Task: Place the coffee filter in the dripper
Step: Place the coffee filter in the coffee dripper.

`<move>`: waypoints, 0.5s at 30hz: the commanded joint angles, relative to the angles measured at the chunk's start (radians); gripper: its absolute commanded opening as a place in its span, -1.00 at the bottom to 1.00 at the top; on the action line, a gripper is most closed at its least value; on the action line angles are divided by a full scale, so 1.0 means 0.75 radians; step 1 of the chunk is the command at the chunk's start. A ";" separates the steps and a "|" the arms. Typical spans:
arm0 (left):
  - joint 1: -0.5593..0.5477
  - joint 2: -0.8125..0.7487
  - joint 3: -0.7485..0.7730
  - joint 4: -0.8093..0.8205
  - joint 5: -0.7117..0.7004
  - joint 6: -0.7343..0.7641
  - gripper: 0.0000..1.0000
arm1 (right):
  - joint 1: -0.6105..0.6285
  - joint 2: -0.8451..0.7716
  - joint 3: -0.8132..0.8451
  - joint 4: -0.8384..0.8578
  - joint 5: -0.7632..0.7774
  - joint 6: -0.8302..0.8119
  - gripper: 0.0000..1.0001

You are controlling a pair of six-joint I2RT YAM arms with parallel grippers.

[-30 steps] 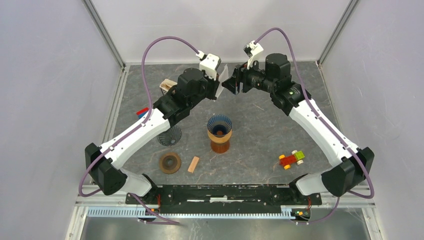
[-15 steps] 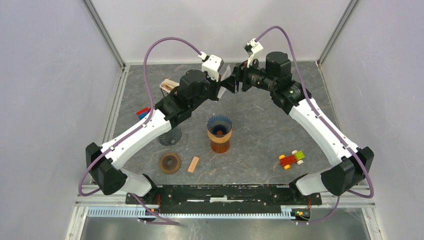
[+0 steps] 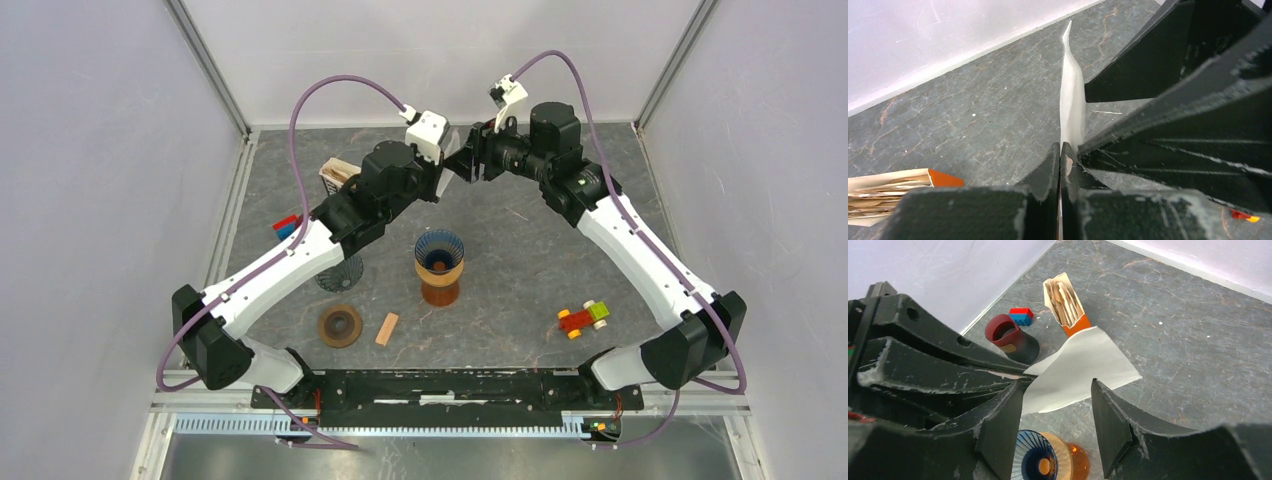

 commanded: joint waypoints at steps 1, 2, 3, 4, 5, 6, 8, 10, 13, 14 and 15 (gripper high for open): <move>-0.018 -0.006 -0.003 0.063 -0.020 0.060 -0.95 | -0.010 0.013 0.067 -0.002 0.070 -0.003 0.15; -0.020 -0.006 -0.003 0.063 -0.022 0.063 -0.96 | -0.010 0.013 0.065 0.000 0.071 -0.003 0.14; -0.020 -0.006 -0.002 0.065 -0.025 0.066 -0.95 | -0.010 0.012 0.065 0.000 0.073 -0.002 0.14; -0.020 -0.005 -0.001 0.065 -0.029 0.070 -0.95 | -0.010 0.011 0.063 0.000 0.074 -0.002 0.13; -0.022 -0.005 -0.001 0.066 -0.034 0.072 -0.95 | -0.009 0.010 0.063 -0.002 0.075 -0.001 0.12; -0.022 -0.005 0.000 0.067 -0.045 0.076 -0.95 | -0.010 0.008 0.059 -0.003 0.080 -0.002 0.12; -0.024 -0.004 0.003 0.069 -0.053 0.086 -0.95 | -0.010 0.006 0.057 -0.003 0.079 0.000 0.11; -0.028 -0.001 0.006 0.070 -0.061 0.093 -0.95 | -0.011 0.005 0.057 -0.003 0.077 -0.001 0.10; -0.038 0.004 0.008 0.073 -0.075 0.101 -0.96 | -0.010 0.006 0.050 0.007 0.058 0.007 0.06; -0.041 0.007 0.008 0.075 -0.083 0.101 -0.96 | -0.009 0.006 0.050 0.011 0.047 0.007 0.05; -0.046 0.010 0.008 0.077 -0.092 0.142 -0.96 | -0.010 0.006 0.048 0.023 0.025 0.013 0.05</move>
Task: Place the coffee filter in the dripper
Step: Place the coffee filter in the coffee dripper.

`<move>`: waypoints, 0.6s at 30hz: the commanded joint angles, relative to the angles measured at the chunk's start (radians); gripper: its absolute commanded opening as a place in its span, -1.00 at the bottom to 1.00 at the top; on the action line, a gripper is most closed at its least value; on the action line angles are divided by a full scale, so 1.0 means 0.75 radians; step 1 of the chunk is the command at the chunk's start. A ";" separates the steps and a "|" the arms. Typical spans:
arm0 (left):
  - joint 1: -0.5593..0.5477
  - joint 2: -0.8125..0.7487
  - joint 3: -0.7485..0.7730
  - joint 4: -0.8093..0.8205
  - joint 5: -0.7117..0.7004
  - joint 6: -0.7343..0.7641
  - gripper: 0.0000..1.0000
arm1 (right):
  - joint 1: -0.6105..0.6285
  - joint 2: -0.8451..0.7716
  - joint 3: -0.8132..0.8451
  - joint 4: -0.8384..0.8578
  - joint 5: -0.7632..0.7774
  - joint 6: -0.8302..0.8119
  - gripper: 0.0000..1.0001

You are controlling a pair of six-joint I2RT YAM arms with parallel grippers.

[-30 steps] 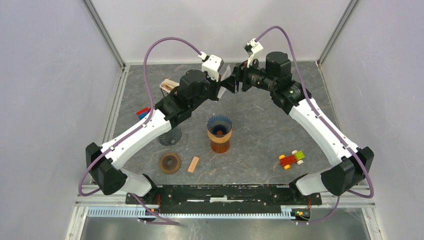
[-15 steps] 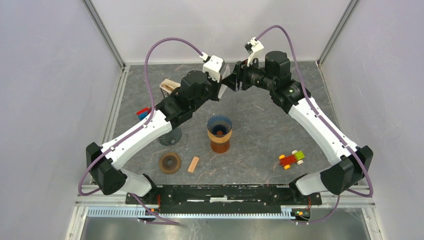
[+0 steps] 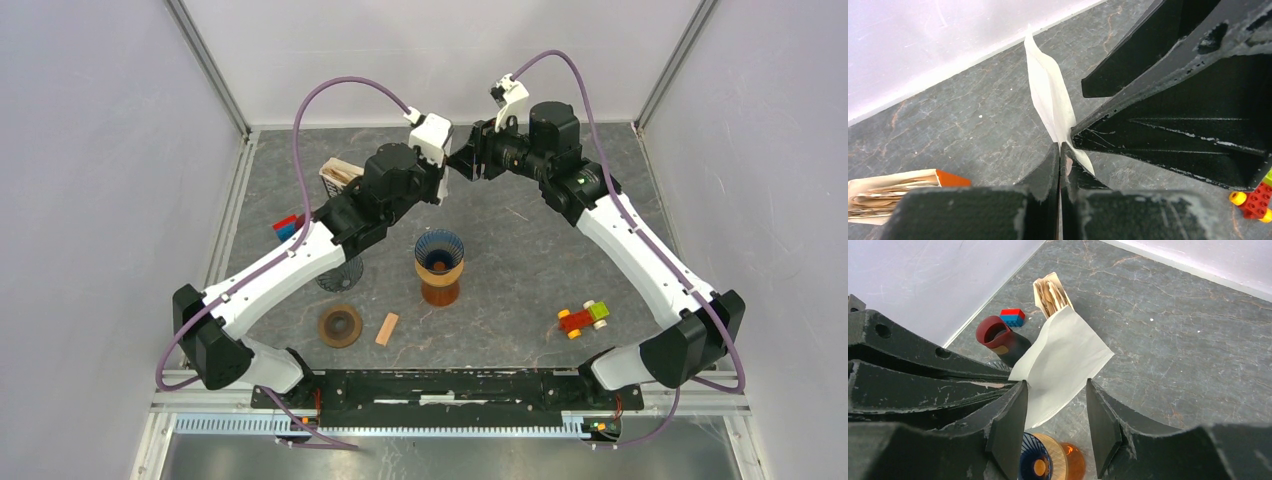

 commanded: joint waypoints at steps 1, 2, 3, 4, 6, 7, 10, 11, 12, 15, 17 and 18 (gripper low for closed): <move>-0.029 0.015 0.009 0.079 -0.061 0.105 -0.96 | -0.003 -0.008 0.035 0.050 -0.049 0.020 0.04; -0.035 0.019 0.009 0.082 -0.073 0.120 -0.96 | -0.003 -0.009 0.032 0.057 -0.062 0.029 0.03; -0.041 0.021 0.009 0.086 -0.083 0.132 -0.96 | -0.003 -0.009 0.031 0.062 -0.076 0.035 0.02; -0.048 0.024 0.011 0.090 -0.095 0.142 -0.95 | -0.004 -0.009 0.032 0.063 -0.078 0.037 0.00; -0.062 0.027 0.011 0.097 -0.121 0.163 -0.95 | -0.005 -0.008 0.036 0.061 -0.080 0.037 -0.03; -0.066 0.031 0.010 0.100 -0.134 0.174 -0.95 | -0.005 -0.009 0.037 0.060 -0.084 0.038 -0.04; -0.075 0.034 0.012 0.105 -0.151 0.185 -0.95 | -0.005 -0.004 0.038 0.058 -0.078 0.040 -0.11; -0.076 0.034 0.012 0.105 -0.153 0.185 -0.95 | -0.005 -0.005 0.038 0.056 -0.074 0.039 -0.14; -0.075 0.035 0.014 0.105 -0.156 0.185 -0.96 | -0.004 -0.004 0.039 0.054 -0.069 0.035 -0.16; -0.076 0.035 0.015 0.108 -0.168 0.185 -0.95 | -0.005 -0.007 0.032 0.045 -0.044 0.025 -0.25; -0.077 0.035 0.012 0.113 -0.179 0.186 -0.96 | -0.005 -0.009 0.024 0.046 -0.041 0.022 -0.27; -0.077 0.035 0.010 0.115 -0.187 0.187 -0.96 | -0.006 -0.010 0.019 0.045 -0.041 0.021 -0.27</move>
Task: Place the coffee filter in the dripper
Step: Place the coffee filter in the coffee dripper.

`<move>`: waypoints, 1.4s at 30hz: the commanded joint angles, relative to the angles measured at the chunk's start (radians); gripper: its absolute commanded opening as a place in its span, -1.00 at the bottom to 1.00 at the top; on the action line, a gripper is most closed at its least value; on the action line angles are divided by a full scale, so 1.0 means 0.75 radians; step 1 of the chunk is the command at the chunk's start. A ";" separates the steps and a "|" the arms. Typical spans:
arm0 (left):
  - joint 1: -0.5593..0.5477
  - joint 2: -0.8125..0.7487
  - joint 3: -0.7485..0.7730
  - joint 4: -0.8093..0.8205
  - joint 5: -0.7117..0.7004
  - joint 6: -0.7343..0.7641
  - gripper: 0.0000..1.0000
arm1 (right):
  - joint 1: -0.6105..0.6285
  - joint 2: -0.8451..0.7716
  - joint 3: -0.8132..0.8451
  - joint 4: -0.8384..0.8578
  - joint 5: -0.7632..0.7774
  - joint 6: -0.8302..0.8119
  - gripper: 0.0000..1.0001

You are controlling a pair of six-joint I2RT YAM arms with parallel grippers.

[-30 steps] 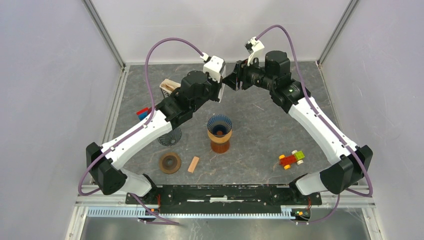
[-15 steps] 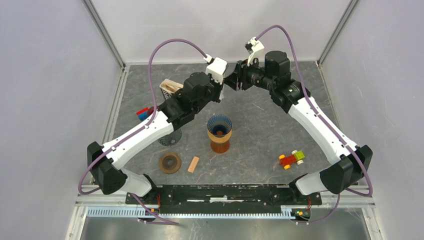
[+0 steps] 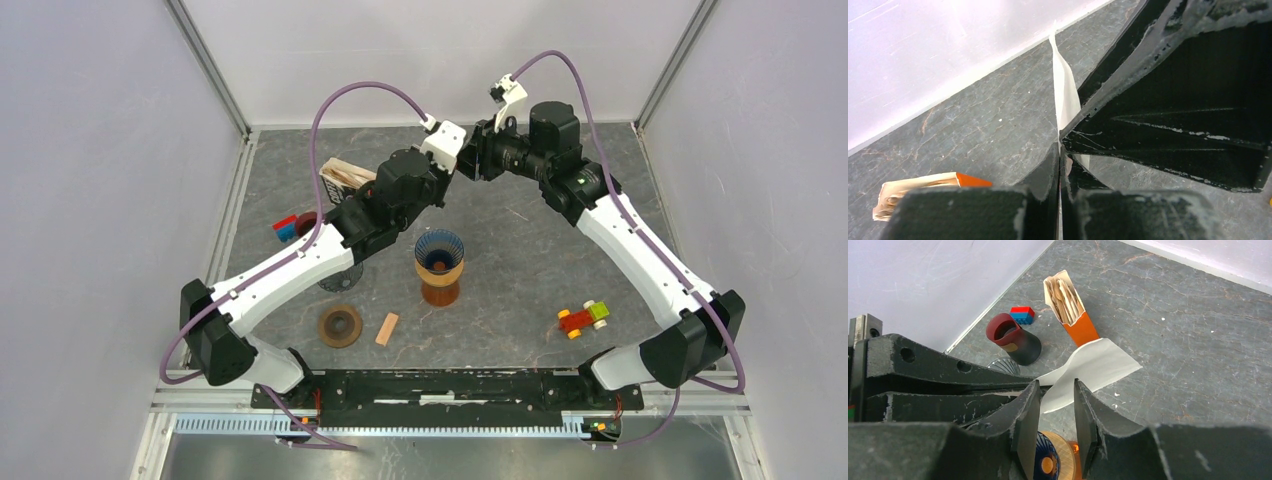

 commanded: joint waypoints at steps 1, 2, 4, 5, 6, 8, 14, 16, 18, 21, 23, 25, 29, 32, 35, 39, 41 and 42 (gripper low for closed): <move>-0.004 -0.004 0.010 0.082 -0.060 0.047 -0.95 | -0.008 -0.014 0.013 0.049 0.012 -0.005 -0.27; -0.004 -0.006 0.009 0.084 -0.066 0.049 -0.95 | -0.012 -0.018 0.005 0.054 0.005 -0.006 -0.26; -0.005 -0.009 0.008 0.084 -0.070 0.050 -0.95 | -0.017 -0.024 -0.007 0.059 -0.001 -0.005 -0.26; -0.005 -0.010 0.010 0.084 -0.071 0.048 -0.95 | -0.020 -0.027 -0.012 0.064 -0.006 -0.006 -0.25; -0.005 -0.011 0.011 0.084 -0.071 0.049 -0.95 | -0.024 -0.031 -0.020 0.073 -0.019 -0.006 -0.24; -0.005 -0.013 0.007 0.084 -0.071 0.046 -0.95 | -0.025 -0.037 -0.033 0.081 -0.026 -0.002 -0.24; -0.004 -0.022 0.002 0.082 -0.061 0.038 -0.95 | -0.035 -0.048 -0.057 0.092 -0.017 -0.008 -0.24; -0.003 -0.025 0.002 0.082 -0.059 0.037 -0.95 | -0.035 -0.051 -0.057 0.082 0.007 -0.020 -0.25; -0.004 -0.026 0.004 0.080 -0.049 0.038 -0.95 | -0.036 -0.053 -0.057 0.075 0.020 -0.024 -0.27; -0.004 -0.023 0.009 0.080 -0.052 0.042 -0.95 | -0.037 -0.056 -0.051 0.060 0.051 -0.034 -0.30; -0.005 -0.021 0.013 0.084 -0.060 0.042 -0.96 | -0.037 -0.055 -0.049 0.053 0.070 -0.040 -0.32; -0.005 -0.014 0.019 0.087 -0.076 0.045 -0.95 | -0.037 -0.051 -0.058 0.055 0.082 -0.042 -0.33; -0.005 0.008 0.032 0.099 -0.110 0.040 -0.95 | -0.031 -0.027 -0.083 0.069 0.099 -0.036 -0.35; -0.009 0.016 0.038 0.098 -0.110 0.033 -0.95 | -0.022 -0.008 -0.073 0.063 0.113 -0.049 -0.40; -0.017 0.023 0.043 0.095 -0.110 0.035 -0.96 | -0.012 0.004 -0.063 0.055 0.133 -0.065 -0.48; -0.019 0.022 0.035 0.104 -0.119 0.056 -0.95 | -0.008 0.004 -0.054 0.049 0.142 -0.076 -0.67; -0.019 0.020 0.018 0.127 -0.126 0.089 -0.95 | -0.008 0.001 -0.050 0.048 0.139 -0.076 -0.86; -0.020 0.021 0.006 0.146 -0.137 0.116 -0.96 | -0.008 -0.001 -0.051 0.048 0.137 -0.076 -0.92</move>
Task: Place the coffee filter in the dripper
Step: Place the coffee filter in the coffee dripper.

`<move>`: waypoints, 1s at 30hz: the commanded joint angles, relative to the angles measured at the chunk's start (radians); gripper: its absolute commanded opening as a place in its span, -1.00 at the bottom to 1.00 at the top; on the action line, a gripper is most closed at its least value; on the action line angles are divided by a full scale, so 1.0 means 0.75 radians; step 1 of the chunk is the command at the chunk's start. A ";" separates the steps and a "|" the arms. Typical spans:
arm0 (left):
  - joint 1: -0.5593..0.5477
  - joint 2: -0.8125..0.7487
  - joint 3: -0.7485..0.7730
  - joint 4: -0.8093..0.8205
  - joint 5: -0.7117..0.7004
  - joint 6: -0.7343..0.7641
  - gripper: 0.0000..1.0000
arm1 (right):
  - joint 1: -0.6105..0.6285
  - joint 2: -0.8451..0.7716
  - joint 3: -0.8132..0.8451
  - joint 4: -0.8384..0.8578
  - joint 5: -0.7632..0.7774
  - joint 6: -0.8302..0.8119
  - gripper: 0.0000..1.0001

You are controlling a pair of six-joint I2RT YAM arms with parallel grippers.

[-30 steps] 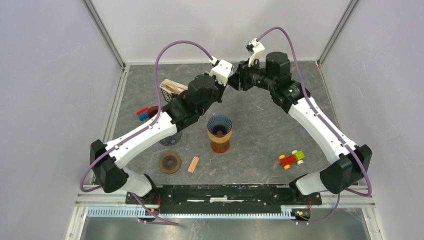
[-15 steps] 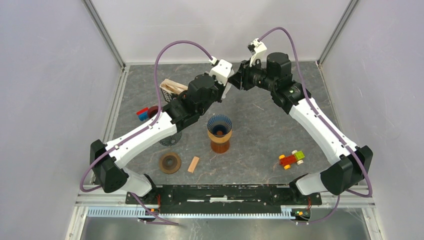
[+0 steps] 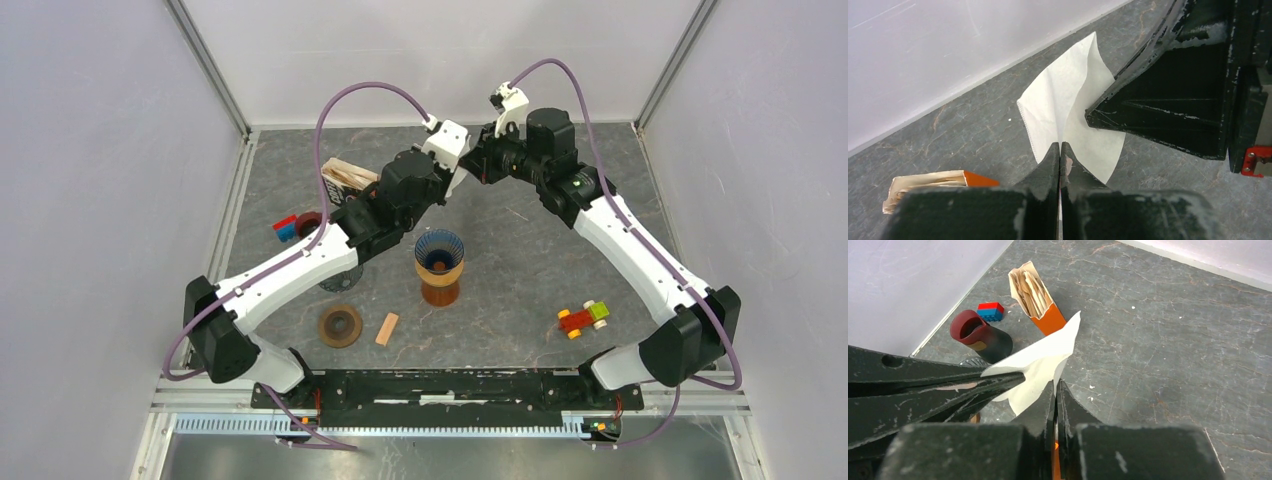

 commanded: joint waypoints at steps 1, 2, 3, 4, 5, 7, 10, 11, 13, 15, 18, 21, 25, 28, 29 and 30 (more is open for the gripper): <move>-0.011 -0.005 -0.009 0.145 -0.068 0.138 -0.95 | 0.007 -0.010 0.027 0.025 0.020 -0.017 -0.97; -0.014 -0.006 -0.025 0.170 -0.089 0.171 -0.95 | 0.009 -0.010 0.026 0.024 0.021 -0.018 -1.00; -0.018 -0.008 -0.045 0.198 -0.108 0.198 -0.96 | 0.010 -0.012 0.026 0.022 0.026 -0.020 -1.00; -0.021 -0.012 -0.060 0.242 -0.124 0.223 -0.95 | 0.011 -0.013 0.025 0.018 0.036 -0.021 -1.00; -0.021 -0.013 -0.074 0.264 -0.134 0.243 -0.95 | 0.012 -0.014 0.021 0.016 0.045 -0.024 -1.00; -0.023 -0.015 -0.095 0.301 -0.164 0.275 -0.96 | 0.018 -0.018 0.009 0.014 0.068 -0.024 -1.00; -0.027 -0.009 -0.104 0.339 -0.189 0.324 -0.96 | 0.028 -0.023 0.000 0.013 0.092 -0.020 -1.00; -0.032 -0.007 -0.107 0.352 -0.198 0.338 -0.95 | 0.033 -0.023 0.002 0.010 0.097 -0.019 -1.00; -0.043 0.002 -0.116 0.388 -0.228 0.383 -0.95 | 0.041 -0.021 0.009 0.001 0.114 -0.030 -1.00; -0.054 0.007 -0.127 0.419 -0.248 0.424 -0.96 | 0.047 -0.020 0.020 -0.010 0.133 -0.045 -1.00; -0.063 0.011 -0.140 0.453 -0.274 0.471 -0.96 | 0.051 -0.025 0.036 -0.029 0.182 -0.092 -1.00; -0.064 0.005 -0.152 0.472 -0.281 0.488 -0.96 | 0.052 -0.035 0.036 -0.035 0.202 -0.123 -1.00; -0.064 0.000 -0.154 0.471 -0.281 0.485 -0.96 | 0.057 -0.049 0.033 -0.041 0.230 -0.158 -1.00; -0.063 -0.008 -0.163 0.471 -0.277 0.472 -0.96 | 0.056 -0.061 0.030 -0.040 0.234 -0.168 -1.00; -0.063 -0.010 -0.164 0.469 -0.277 0.464 -0.96 | 0.057 -0.064 0.030 -0.039 0.231 -0.169 -1.00; -0.064 -0.010 -0.164 0.467 -0.277 0.460 -0.95 | 0.056 -0.065 0.028 -0.038 0.231 -0.171 -1.00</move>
